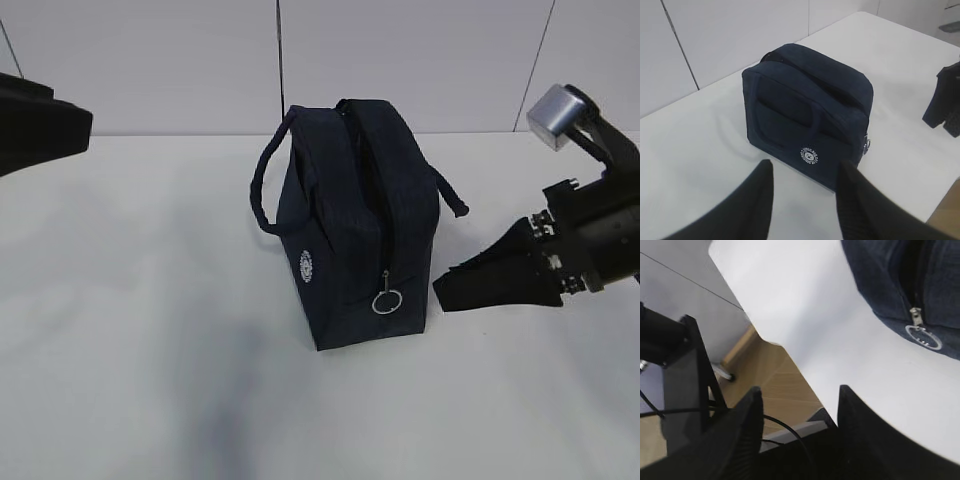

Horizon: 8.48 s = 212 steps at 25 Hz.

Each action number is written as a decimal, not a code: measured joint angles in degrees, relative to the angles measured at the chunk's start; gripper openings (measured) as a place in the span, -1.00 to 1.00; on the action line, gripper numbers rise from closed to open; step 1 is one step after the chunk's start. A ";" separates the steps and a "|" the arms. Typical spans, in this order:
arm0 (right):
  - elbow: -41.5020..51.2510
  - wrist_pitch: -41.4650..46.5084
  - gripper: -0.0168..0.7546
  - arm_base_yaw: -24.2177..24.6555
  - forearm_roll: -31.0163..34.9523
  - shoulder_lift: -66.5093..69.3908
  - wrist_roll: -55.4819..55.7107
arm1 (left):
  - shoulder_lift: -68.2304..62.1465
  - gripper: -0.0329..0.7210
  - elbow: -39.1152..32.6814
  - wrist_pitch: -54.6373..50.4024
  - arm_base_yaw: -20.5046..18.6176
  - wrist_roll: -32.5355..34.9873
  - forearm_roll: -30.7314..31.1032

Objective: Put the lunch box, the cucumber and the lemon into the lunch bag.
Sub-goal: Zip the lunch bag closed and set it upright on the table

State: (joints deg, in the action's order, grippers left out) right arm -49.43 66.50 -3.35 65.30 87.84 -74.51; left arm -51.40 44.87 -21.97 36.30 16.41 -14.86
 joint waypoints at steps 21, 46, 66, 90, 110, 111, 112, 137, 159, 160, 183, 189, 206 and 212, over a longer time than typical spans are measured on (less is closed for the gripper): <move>-1.82 -12.26 0.55 2.53 2.80 11.84 -26.88 | -6.97 -0.12 0.00 0.34 0.00 0.00 0.44; -1.86 -3.86 0.54 -1.11 14.13 22.57 -46.38 | -8.12 -0.12 0.00 5.50 0.00 0.00 2.64; -1.86 -2.19 0.52 -1.09 17.10 22.69 -48.98 | -8.12 -0.18 0.00 5.58 0.00 0.00 3.89; -1.86 -1.69 0.40 -6.08 21.79 27.05 -49.44 | -8.12 -0.20 0.00 5.97 0.00 0.00 4.81; -1.86 -4.09 -0.50 -6.30 28.72 27.22 -50.18 | -8.12 -0.23 0.00 5.97 0.00 0.00 4.94; -1.86 -4.19 -0.56 -6.30 28.74 27.22 -50.18 | -8.12 -0.23 0.00 5.97 0.00 0.00 4.94; -1.86 -4.19 -0.63 -6.30 28.84 27.22 -50.18 | -8.12 -0.23 0.00 5.97 0.00 0.00 4.94; -2.08 -1.64 -0.94 -6.30 19.31 23.64 -29.88 | -8.12 -0.26 0.00 5.97 0.00 0.00 4.94; -7.79 -1.26 -0.94 -6.30 17.12 13.48 -15.98 | -8.12 -0.28 0.00 3.19 0.00 0.00 4.59; -8.80 -1.26 -0.94 -6.30 17.01 13.48 -15.37 | -8.12 -0.28 0.00 2.90 0.00 0.00 4.44; -16.53 -0.51 -0.94 -6.30 13.43 13.48 -9.11 | -19.67 -0.07 0.00 4.28 1.38 1.33 -10.85; -16.53 -0.38 -0.94 -6.30 12.70 13.48 -9.11 | -27.52 -0.02 0.00 21.39 12.40 3.46 -10.41; -16.53 -0.26 -0.94 -6.30 12.57 13.48 -8.76 | -39.27 -0.01 0.00 38.36 15.79 3.92 -10.81; -16.53 -0.26 -0.94 -6.30 12.57 13.48 -8.63 | -40.39 -0.01 0.00 38.70 13.26 4.37 -14.08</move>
State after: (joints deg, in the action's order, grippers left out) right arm -65.96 66.25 -9.65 77.87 101.31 -83.15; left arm -91.80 44.87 16.73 49.56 20.78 -28.94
